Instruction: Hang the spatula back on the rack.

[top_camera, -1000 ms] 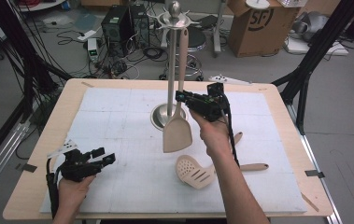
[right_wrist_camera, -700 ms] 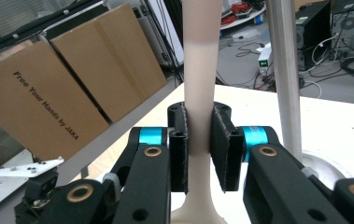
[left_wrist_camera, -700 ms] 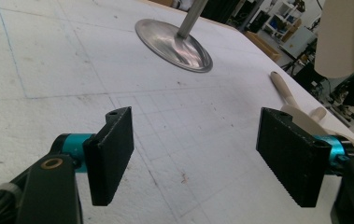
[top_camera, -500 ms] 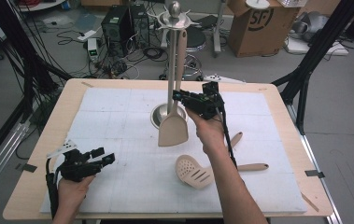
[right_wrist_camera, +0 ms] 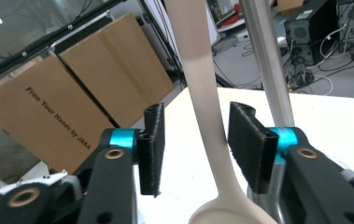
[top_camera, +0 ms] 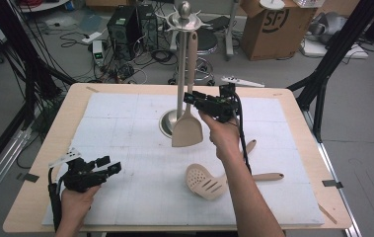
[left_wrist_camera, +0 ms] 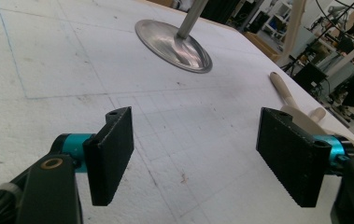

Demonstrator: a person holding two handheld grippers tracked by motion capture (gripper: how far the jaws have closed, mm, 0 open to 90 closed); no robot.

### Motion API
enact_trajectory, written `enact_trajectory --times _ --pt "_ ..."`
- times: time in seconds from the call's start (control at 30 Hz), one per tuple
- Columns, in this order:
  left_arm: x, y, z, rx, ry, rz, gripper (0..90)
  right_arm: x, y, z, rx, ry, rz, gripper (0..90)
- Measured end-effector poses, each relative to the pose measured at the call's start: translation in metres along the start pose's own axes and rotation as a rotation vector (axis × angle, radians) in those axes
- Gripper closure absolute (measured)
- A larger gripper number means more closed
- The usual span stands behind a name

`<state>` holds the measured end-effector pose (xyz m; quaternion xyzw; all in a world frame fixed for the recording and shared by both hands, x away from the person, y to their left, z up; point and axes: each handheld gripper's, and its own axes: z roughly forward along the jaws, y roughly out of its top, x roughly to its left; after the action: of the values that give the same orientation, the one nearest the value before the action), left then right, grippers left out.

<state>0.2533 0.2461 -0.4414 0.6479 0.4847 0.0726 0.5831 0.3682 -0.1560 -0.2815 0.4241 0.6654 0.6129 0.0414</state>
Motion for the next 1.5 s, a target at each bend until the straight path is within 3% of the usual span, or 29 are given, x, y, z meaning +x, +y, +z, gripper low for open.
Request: enact_trajectory --times 0.23,0.47,0.77,0.9,1.03,1.5 --pt "0.000 0.000 0.000 0.001 -0.001 0.001 28.2 0.000 0.002 -0.006 -0.022 -0.020 -0.015 38.6" --pt "0.000 0.000 0.000 0.004 0.002 0.004 28.1 -0.004 0.007 -0.013 -0.069 -0.006 -0.005 40.7" --pt "0.001 0.000 0.000 0.004 0.003 0.004 28.2 0.005 0.025 -0.019 -0.111 -0.004 -0.051 40.5" --pt "0.000 0.000 0.001 0.006 0.002 0.006 28.2 0.005 0.030 -0.025 -0.165 -0.005 -0.050 41.1" --pt "0.000 0.000 0.000 0.006 0.002 0.009 28.2 0.002 0.034 -0.030 -0.234 -0.013 -0.020 48.1" --pt "0.001 0.000 0.000 0.005 0.003 0.003 28.2 0.010 0.054 -0.030 -0.288 -0.016 -0.059 46.6"
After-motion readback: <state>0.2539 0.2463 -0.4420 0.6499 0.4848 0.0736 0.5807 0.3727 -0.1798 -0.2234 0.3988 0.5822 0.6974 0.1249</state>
